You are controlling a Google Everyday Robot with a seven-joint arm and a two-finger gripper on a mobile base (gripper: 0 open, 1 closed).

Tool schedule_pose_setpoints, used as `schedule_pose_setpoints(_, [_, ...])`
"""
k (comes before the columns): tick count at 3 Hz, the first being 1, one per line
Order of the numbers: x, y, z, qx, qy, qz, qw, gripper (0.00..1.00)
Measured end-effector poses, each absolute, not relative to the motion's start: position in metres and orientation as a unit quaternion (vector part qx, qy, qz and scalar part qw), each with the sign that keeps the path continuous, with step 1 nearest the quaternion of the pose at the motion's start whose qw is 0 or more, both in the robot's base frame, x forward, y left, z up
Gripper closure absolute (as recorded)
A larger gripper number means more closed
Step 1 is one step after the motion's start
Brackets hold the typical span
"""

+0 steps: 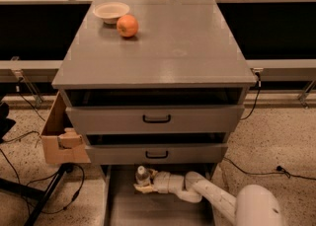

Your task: Place blue plastic bottle into bottom drawer

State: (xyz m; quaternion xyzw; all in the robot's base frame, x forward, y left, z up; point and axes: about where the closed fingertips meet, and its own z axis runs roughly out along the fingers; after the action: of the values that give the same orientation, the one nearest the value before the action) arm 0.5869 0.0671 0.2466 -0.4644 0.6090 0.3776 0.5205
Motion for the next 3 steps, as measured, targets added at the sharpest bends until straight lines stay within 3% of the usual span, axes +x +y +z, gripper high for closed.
schedule_pose_setpoints(2, [0.589, 0.071, 0.183, -0.404, 0.596, 0.434, 0.541, 1.00])
schedule_pose_setpoints(3, [0.593, 0.064, 0.179, -0.401, 0.597, 0.430, 0.546, 0.82])
